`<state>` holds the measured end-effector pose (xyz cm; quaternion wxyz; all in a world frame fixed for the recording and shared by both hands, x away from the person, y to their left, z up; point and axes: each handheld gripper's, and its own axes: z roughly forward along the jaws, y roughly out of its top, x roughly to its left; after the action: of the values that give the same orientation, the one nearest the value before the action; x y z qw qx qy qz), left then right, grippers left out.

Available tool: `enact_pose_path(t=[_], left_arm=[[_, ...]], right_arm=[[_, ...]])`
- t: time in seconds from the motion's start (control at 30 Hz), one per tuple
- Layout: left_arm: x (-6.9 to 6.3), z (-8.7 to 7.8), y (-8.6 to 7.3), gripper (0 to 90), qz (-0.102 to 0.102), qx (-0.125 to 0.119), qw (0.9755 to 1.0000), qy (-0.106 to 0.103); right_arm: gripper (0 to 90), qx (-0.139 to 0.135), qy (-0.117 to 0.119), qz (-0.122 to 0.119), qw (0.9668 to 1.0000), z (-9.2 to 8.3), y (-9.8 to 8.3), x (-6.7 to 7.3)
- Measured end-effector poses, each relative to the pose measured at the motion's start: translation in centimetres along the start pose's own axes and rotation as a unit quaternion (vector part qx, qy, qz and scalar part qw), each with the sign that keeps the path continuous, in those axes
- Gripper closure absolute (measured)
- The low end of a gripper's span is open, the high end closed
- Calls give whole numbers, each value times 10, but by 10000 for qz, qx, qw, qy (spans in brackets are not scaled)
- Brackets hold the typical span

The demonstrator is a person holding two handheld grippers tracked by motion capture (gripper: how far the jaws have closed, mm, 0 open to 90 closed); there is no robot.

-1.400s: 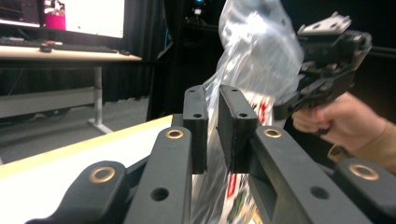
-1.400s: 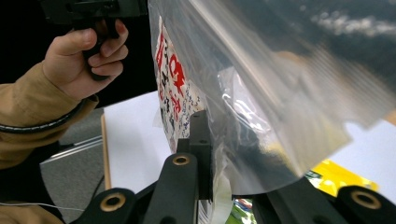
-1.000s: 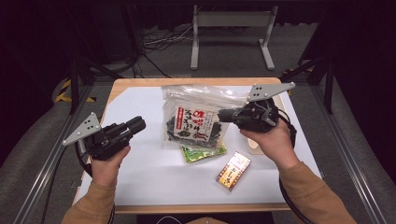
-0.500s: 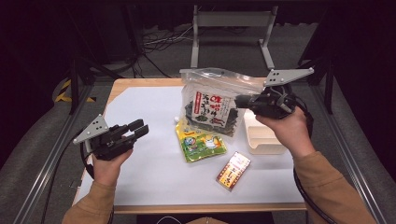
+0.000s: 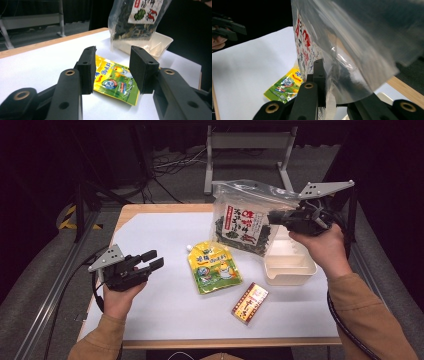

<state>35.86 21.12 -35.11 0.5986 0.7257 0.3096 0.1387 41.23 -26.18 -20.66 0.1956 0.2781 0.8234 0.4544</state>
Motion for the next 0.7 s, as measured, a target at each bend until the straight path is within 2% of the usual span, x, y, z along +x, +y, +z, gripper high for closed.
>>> enact_pose_path(t=[0.3,0.33,0.53,0.7], left_arm=[[5,6,-1,539,-72,93,9999,24],[6,7,-2,539,-65,96,9999,23],[8,15,-4,527,27,123,9999,51],[10,21,-4,496,2,212,9998,51]], right_arm=[[828,55,-201,87,9997,-6,-4,-16],[828,85,-293,104,9995,-9,-5,-19],[827,77,-477,198,9986,-17,-7,-30],[826,82,-614,262,9977,-24,-10,-39]])
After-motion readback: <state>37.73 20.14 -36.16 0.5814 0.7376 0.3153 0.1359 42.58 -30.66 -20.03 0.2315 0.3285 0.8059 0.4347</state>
